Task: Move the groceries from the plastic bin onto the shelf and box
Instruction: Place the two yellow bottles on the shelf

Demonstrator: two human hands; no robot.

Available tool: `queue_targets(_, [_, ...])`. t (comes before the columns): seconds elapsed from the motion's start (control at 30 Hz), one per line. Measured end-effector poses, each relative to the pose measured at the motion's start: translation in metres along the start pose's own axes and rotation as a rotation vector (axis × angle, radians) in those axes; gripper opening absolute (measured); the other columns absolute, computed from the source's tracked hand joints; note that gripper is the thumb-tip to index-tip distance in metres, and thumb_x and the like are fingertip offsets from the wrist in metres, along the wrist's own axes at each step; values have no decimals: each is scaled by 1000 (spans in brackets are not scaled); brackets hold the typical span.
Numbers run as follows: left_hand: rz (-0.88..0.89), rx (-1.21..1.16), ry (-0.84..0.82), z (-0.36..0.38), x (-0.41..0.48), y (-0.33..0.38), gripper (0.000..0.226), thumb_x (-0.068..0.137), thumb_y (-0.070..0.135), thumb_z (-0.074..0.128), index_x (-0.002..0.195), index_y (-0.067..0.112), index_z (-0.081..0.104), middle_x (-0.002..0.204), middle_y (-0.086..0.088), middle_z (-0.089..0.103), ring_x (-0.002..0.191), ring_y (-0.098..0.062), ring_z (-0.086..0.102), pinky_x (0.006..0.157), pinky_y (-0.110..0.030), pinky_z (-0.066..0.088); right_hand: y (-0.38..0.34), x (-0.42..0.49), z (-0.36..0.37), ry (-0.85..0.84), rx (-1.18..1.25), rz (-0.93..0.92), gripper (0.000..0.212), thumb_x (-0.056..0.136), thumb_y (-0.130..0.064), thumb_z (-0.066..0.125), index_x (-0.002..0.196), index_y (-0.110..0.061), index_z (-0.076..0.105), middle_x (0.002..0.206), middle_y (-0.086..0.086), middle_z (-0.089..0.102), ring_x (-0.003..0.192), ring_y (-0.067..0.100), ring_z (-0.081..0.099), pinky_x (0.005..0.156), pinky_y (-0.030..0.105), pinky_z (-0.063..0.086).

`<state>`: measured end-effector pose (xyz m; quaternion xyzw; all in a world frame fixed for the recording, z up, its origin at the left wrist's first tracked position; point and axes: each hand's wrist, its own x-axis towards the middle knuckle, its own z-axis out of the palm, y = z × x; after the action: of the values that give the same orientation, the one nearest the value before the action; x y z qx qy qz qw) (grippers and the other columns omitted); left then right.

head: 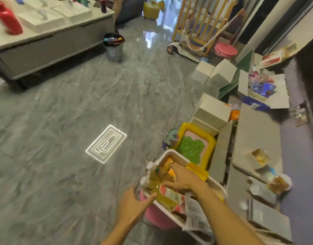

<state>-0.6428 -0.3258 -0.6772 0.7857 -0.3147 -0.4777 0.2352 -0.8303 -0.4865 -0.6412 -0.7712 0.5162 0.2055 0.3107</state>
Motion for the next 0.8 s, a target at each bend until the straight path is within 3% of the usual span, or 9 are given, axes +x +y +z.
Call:
queue_targets(0.1, [-13, -101, 77, 58, 35, -30, 106, 52, 94, 72, 135, 31, 55, 127, 13, 53, 120, -17, 60, 96, -39, 54, 28, 58, 40, -38, 31, -35, 93, 74, -81, 69, 148, -30, 46, 147, -1, 60, 131, 25, 60, 103, 45, 53])
queue_targets(0.23, [-2, -267, 201, 102, 70, -52, 111, 52, 91, 77, 144, 35, 49, 135, 16, 47, 125, -13, 54, 103, -44, 53, 60, 106, 72, -57, 72, -121, 120, 66, -90, 73, 162, -25, 39, 160, -5, 50, 145, 18, 49, 118, 40, 43])
queue_targets(0.33, [78, -350, 208, 115, 84, -56, 91, 59, 82, 81, 136, 42, 52, 128, 25, 50, 119, -2, 54, 92, -20, 47, 70, 125, 76, -87, 155, -174, 106, 75, -61, 90, 162, -24, 42, 153, -17, 47, 141, 6, 44, 118, 30, 38])
queue_targets(0.47, [94, -414, 231, 120, 86, -54, 90, 67, 66, 88, 142, 32, 54, 141, 17, 47, 124, 9, 47, 88, -2, 40, 74, 140, 80, -86, 248, -173, 90, 66, -47, 100, 146, -37, 59, 137, -17, 66, 129, 10, 61, 111, 38, 50])
queue_targets(0.53, [99, -382, 276, 119, 85, -54, 84, 69, 67, 87, 140, 31, 60, 144, 19, 43, 124, 10, 44, 99, -13, 40, 75, 138, 82, -60, 263, -184, 84, 63, -45, 102, 138, -37, 63, 126, -20, 68, 119, 6, 63, 104, 34, 53])
queue_targets(0.6, [105, -354, 324, 118, 82, -54, 77, 67, 75, 81, 131, 37, 65, 141, 22, 42, 129, -1, 43, 107, -32, 42, 77, 134, 83, -41, 290, -176, 81, 62, -43, 103, 132, -35, 63, 122, -20, 68, 115, 4, 63, 99, 31, 54])
queue_targets(0.7, [125, -335, 300, 110, 76, -49, 68, 62, 79, 78, 121, 50, 62, 132, 28, 50, 129, -9, 45, 104, -31, 39, 83, 125, 81, 11, 387, -159, 89, 54, -50, 103, 131, -39, 60, 122, -19, 70, 115, 5, 66, 100, 41, 58])
queue_targets(0.8, [171, -419, 167, 101, 68, -39, 61, 70, 55, 92, 121, 36, 64, 119, 20, 68, 117, -9, 62, 98, -43, 56, 86, 111, 74, 86, 478, -153, 87, 55, -48, 104, 128, -39, 58, 123, -16, 71, 116, 6, 68, 99, 45, 59])
